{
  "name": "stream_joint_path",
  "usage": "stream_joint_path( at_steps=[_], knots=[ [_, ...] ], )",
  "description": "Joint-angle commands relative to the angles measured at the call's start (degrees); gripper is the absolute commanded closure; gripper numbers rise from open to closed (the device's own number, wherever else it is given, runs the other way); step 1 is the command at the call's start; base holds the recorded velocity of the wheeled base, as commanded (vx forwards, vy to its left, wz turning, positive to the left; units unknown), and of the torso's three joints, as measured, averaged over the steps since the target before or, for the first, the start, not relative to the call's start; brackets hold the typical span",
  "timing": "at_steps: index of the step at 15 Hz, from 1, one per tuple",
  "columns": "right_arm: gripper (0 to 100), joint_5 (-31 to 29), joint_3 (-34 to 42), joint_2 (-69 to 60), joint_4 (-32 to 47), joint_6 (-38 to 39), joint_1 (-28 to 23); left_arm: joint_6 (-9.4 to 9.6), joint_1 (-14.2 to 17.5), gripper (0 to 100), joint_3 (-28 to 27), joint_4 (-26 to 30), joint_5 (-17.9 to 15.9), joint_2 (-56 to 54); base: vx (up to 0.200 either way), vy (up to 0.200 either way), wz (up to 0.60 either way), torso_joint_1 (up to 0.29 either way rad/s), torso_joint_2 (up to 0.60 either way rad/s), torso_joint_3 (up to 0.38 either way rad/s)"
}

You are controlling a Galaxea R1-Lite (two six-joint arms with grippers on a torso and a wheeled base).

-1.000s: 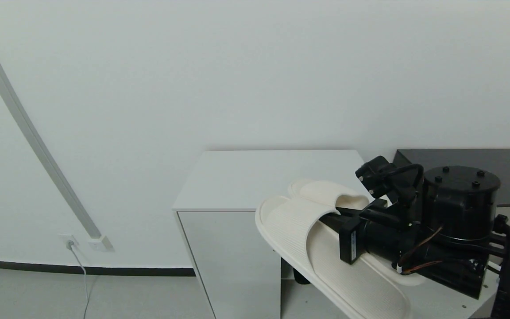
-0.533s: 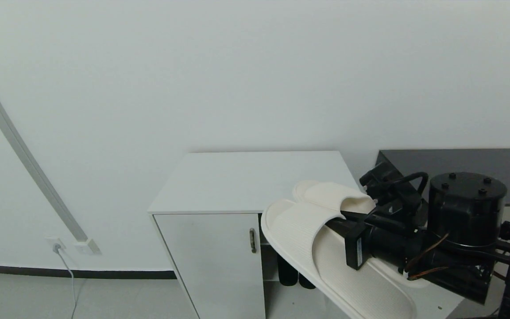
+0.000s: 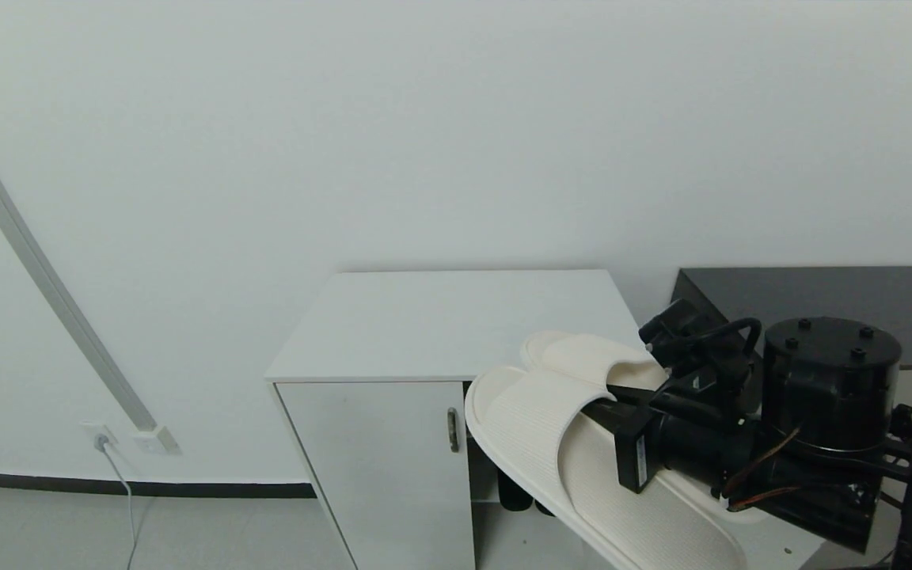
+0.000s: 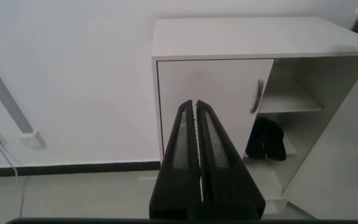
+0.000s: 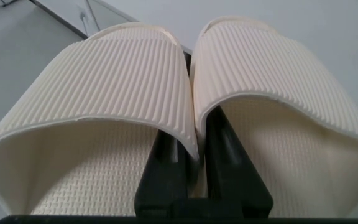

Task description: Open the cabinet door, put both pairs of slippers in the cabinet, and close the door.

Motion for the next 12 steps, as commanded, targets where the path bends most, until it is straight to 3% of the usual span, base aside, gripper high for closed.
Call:
stream_joint_path(
  at_steps=[1,7,12],
  knots=[
    [100,-0.1,0.0,0.2,-0.1,0.0,0.1,0.04,0.0,100,0.0,0.0,0.0,0.1,0.0,0.0,0.0,0.0,0.0,0.0],
    [100,0.4,0.5,0.4,-0.1,-0.1,0.2,-0.05,0.0,100,0.0,0.0,0.0,0.1,0.0,0.0,0.0,0.0,0.0,0.0],
    [100,0.5,1.0,0.7,-0.1,-1.6,0.1,-0.05,0.0,100,0.0,0.0,0.1,0.1,0.0,0.0,0.0,-0.135,0.3,0.164]
  ],
)
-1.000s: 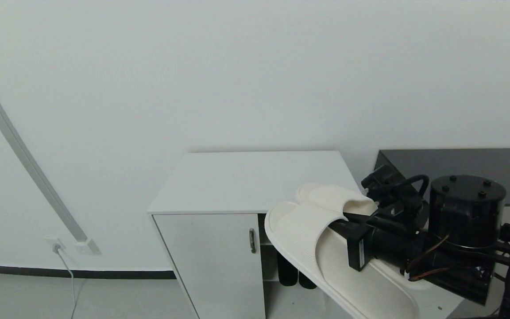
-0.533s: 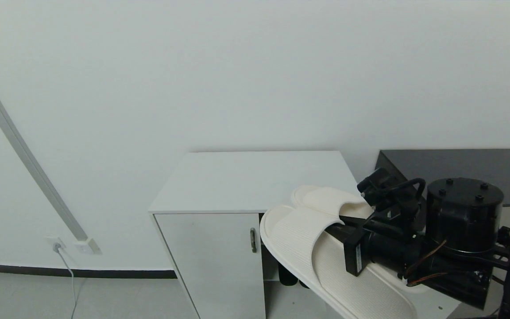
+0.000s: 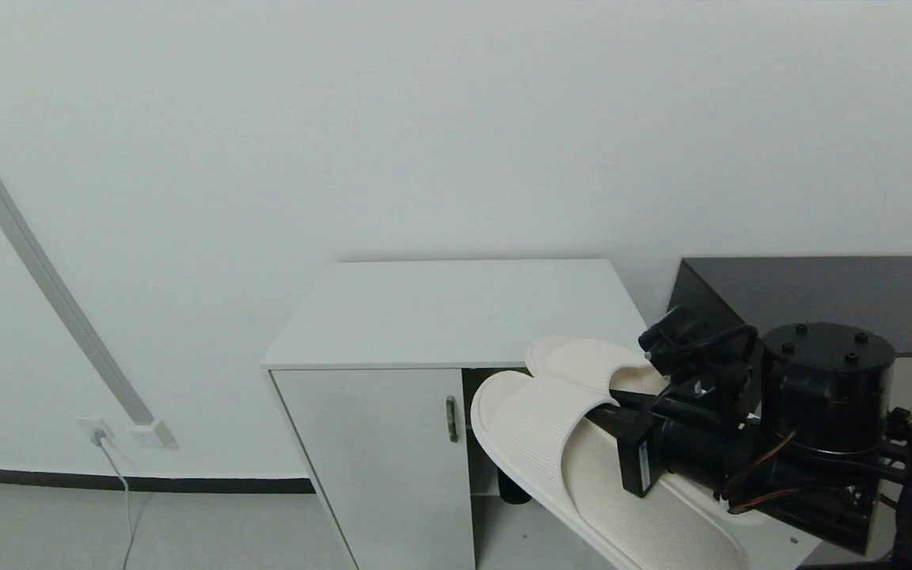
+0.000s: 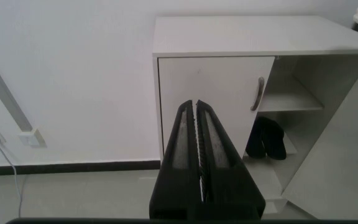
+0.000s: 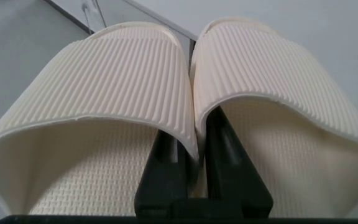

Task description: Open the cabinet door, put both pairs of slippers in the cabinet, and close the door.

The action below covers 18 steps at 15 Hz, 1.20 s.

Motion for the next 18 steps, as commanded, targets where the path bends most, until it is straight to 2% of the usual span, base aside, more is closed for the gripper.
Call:
stream_joint_path(
  at_steps=[1,18],
  knots=[
    [100,0.0,0.2,0.4,0.0,0.0,0.0,0.0,0.0,100,0.0,0.0,0.0,0.1,0.0,0.0,0.0,-0.173,0.36,0.207],
    [100,0.0,0.5,1.0,0.0,-0.1,0.0,0.0,0.0,100,0.0,0.0,0.0,0.1,0.0,0.0,0.0,-0.201,0.51,0.301]
  ],
)
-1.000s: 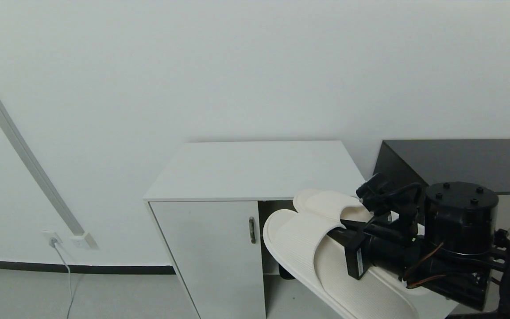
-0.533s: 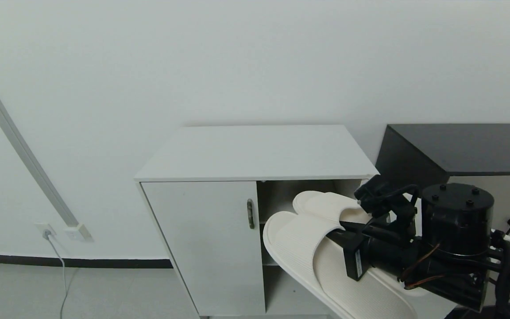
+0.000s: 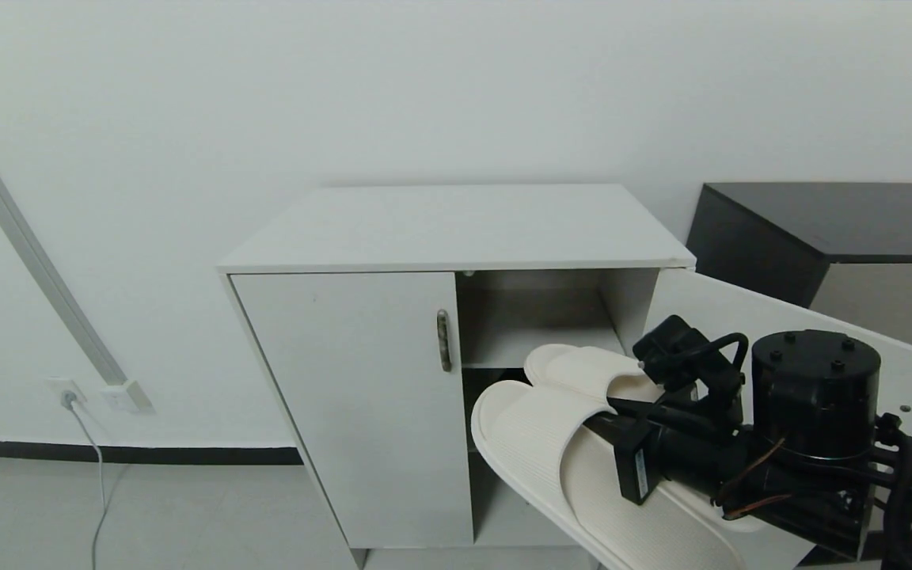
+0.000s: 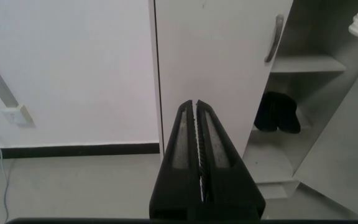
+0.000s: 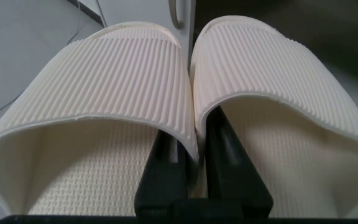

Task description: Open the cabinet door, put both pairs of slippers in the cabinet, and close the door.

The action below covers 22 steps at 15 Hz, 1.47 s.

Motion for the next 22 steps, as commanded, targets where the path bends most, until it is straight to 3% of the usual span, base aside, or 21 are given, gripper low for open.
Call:
stream_joint_path(
  at_steps=[1,15,22],
  knots=[
    [100,0.0,0.0,0.2,0.0,0.0,0.0,0.0,0.1,100,0.0,0.0,0.0,0.1,0.0,0.0,0.0,-0.163,0.49,0.31],
    [100,0.1,1.0,0.8,-1.3,-0.8,0.0,-0.09,0.1,100,0.0,0.0,0.0,0.1,0.0,0.0,0.0,-0.092,0.46,0.358],
    [100,0.0,1.6,1.2,-2.8,-0.8,0.0,-0.09,0.1,100,0.0,0.0,0.0,0.1,0.0,0.0,0.0,0.001,0.02,0.018]
  ],
)
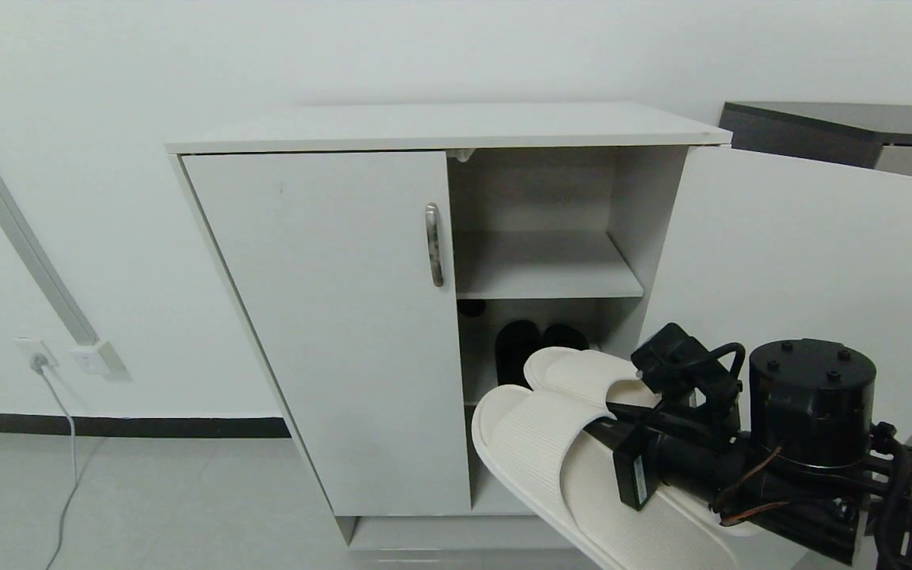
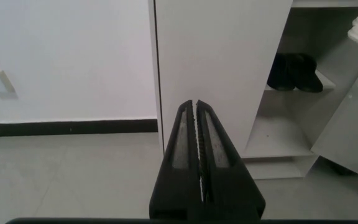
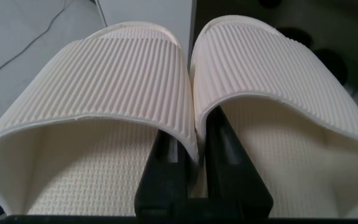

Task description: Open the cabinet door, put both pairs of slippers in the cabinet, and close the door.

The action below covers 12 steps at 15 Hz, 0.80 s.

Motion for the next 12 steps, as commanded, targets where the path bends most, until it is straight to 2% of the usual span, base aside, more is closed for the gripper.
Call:
stream_joint_path(
  at_steps=[1,12],
  knots=[
    [100,0.0,0.1,0.1,0.0,0.0,0.0,-0.01,0.0,100,0.0,0.0,0.0,0.1,0.0,0.0,0.0,-0.002,0.08,0.139],
    [100,-0.1,0.4,1.3,0.0,-0.1,0.8,-0.37,0.0,100,0.0,0.0,0.2,0.1,0.0,0.0,0.0,0.0,0.03,0.021]
  ],
)
